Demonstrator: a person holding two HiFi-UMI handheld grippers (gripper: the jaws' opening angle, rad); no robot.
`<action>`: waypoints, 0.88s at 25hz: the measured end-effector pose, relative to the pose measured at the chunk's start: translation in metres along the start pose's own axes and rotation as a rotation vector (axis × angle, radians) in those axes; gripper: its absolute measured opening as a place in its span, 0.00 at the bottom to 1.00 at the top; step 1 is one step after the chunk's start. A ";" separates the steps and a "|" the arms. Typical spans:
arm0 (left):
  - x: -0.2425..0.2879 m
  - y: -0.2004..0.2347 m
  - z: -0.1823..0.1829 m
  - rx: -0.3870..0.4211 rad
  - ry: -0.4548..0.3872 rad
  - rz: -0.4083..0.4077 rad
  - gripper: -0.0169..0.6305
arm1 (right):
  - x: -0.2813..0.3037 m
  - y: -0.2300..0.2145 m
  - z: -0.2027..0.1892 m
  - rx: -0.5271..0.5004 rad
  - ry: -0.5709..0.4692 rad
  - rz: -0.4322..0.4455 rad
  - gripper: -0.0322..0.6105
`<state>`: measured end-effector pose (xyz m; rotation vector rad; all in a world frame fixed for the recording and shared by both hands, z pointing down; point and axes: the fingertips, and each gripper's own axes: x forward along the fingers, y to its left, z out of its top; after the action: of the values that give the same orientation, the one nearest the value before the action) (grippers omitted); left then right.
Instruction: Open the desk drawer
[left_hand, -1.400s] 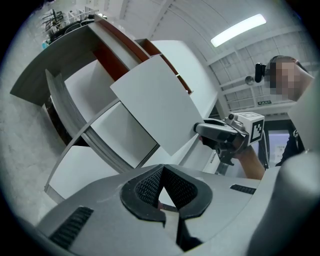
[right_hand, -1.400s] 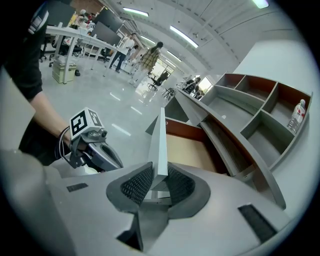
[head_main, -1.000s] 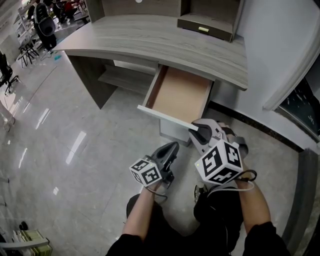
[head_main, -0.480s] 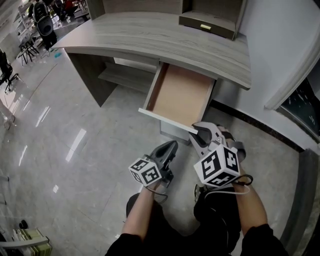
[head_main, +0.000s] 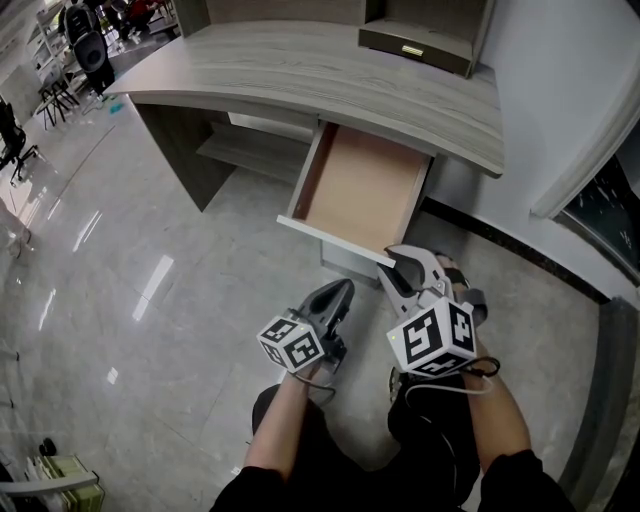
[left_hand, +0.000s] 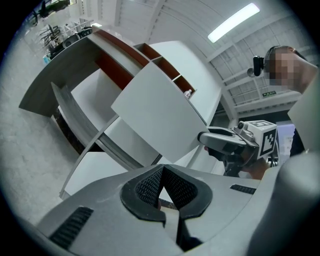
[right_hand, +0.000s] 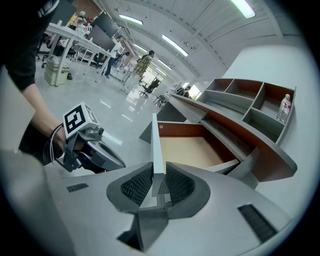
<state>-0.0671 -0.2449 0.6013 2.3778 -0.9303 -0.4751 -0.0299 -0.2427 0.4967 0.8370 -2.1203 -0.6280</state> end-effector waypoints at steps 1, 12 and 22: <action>0.000 0.000 0.001 0.004 -0.002 0.004 0.03 | 0.000 0.000 0.000 0.003 -0.008 -0.008 0.17; 0.002 -0.001 0.007 0.038 -0.003 0.028 0.03 | 0.000 0.001 0.000 0.041 -0.072 -0.045 0.17; 0.000 0.000 0.007 0.046 -0.003 0.039 0.03 | -0.001 0.001 0.000 0.069 -0.117 -0.056 0.18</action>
<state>-0.0708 -0.2478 0.5957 2.3964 -0.9970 -0.4475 -0.0304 -0.2413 0.4972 0.9197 -2.2416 -0.6506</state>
